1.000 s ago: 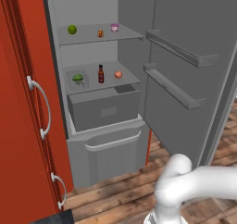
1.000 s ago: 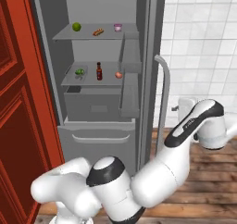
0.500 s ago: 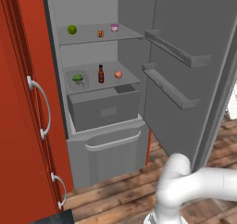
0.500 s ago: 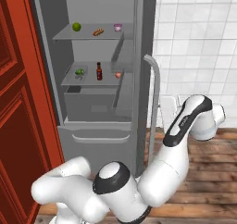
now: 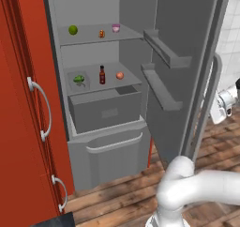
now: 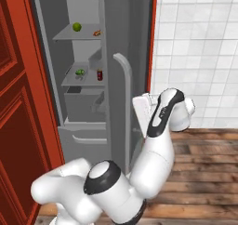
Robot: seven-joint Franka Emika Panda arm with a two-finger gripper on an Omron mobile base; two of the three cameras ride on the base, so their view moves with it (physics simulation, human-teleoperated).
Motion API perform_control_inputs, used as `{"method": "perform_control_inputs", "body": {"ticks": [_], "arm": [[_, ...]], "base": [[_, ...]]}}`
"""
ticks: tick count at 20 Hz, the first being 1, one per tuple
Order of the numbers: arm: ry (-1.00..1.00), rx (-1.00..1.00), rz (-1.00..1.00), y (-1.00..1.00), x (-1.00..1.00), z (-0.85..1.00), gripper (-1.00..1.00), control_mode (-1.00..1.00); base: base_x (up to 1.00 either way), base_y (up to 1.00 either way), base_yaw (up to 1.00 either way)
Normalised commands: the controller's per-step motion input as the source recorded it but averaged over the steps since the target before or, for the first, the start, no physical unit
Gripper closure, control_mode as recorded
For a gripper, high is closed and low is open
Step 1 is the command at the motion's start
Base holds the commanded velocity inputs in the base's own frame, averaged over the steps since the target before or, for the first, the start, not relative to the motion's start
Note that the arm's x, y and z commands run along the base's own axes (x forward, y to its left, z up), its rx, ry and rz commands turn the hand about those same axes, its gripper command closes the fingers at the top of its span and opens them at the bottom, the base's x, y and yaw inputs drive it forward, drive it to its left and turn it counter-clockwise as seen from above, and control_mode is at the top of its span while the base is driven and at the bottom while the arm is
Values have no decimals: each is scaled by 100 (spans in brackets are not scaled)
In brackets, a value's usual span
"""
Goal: Place the tupperware on the second highest shelf of the fridge. Make space for the tupperware among the existing items by rearranging them on the shelves if needed. Close the fridge door when finished.
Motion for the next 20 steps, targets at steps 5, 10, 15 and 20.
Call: {"method": "perform_control_inputs", "body": {"ticks": [5, 10, 15, 20], "arm": [[-22, -4, 6, 100, 0, -3, -100, -100], [-30, -3, 0, 100, 7, 0, -100, -100], [-31, -1, 0, 100, 23, 0, -100, -100], [-24, -1, -6, 100, 44, 0, -100, -100]], "base": [[0, 0, 0], [0, 0, 0], [0, 0, 0], [0, 0, 0]]}}
